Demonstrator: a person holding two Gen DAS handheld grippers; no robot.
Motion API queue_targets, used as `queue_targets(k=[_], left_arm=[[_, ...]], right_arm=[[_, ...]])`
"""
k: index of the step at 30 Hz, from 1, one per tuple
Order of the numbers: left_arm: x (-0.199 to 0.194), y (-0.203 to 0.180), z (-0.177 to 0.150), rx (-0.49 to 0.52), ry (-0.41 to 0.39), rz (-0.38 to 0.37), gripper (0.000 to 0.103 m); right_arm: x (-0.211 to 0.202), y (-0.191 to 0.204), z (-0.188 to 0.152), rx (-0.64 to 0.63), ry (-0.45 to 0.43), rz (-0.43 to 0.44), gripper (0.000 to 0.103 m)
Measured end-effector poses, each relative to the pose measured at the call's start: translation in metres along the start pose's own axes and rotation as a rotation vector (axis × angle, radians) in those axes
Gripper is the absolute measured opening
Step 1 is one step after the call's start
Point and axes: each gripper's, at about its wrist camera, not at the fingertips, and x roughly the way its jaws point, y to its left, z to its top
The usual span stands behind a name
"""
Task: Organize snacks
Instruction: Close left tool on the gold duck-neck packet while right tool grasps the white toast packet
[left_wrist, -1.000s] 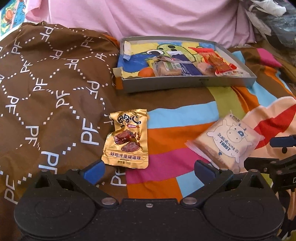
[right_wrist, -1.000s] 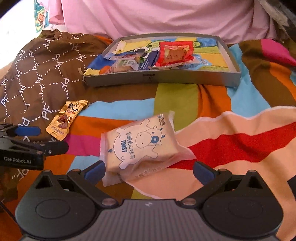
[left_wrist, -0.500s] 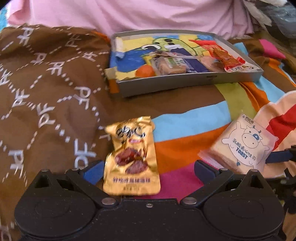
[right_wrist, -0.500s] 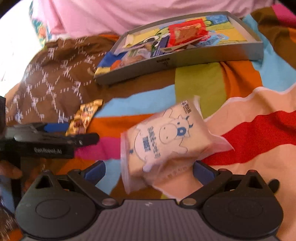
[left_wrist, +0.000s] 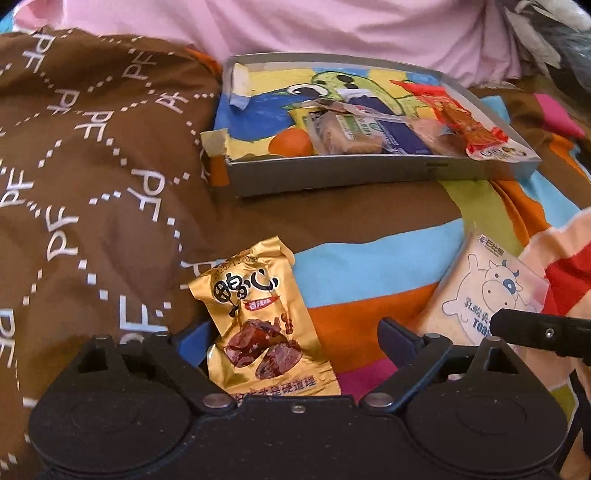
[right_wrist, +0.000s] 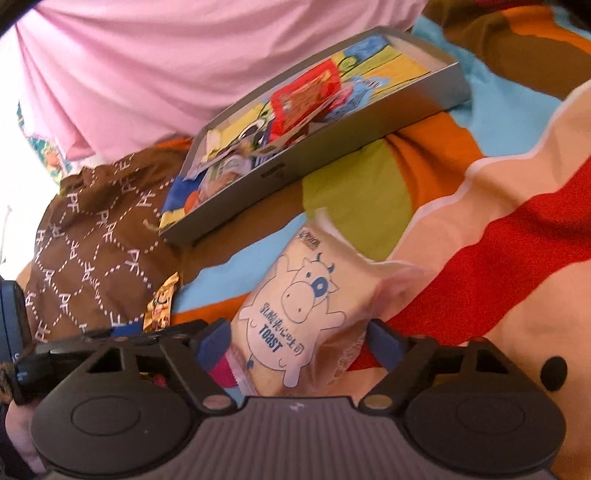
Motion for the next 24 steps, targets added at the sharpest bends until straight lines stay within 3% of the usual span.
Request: queue_targets(k=[6, 12, 19, 22, 24], left_arm=[[-0.002, 0.003, -0.003, -0.05, -0.003, 0.025, 0.078], [-0.004, 0.014, -0.001, -0.112, 0.009, 0.014, 0.073], [0.0, 0.017, 0.005, -0.132, 0.025, 0.002, 0.081], [0.004, 0.015, 0.007, -0.133, 0.034, -0.008, 0.086], [0.007, 0.014, 0.008, -0.131, 0.045, -0.018, 0.091]], right_arm=[[-0.006, -0.005, 0.002, 0.039, -0.054, 0.047, 0.056], [0.003, -0.012, 0.006, 0.069, -0.019, 0.077, 0.057], [0.015, -0.008, 0.009, -0.026, 0.044, 0.104, 0.084], [0.021, -0.009, 0.012, -0.049, 0.044, 0.126, 0.082], [0.023, -0.01, 0.014, -0.037, 0.044, 0.133, 0.069]])
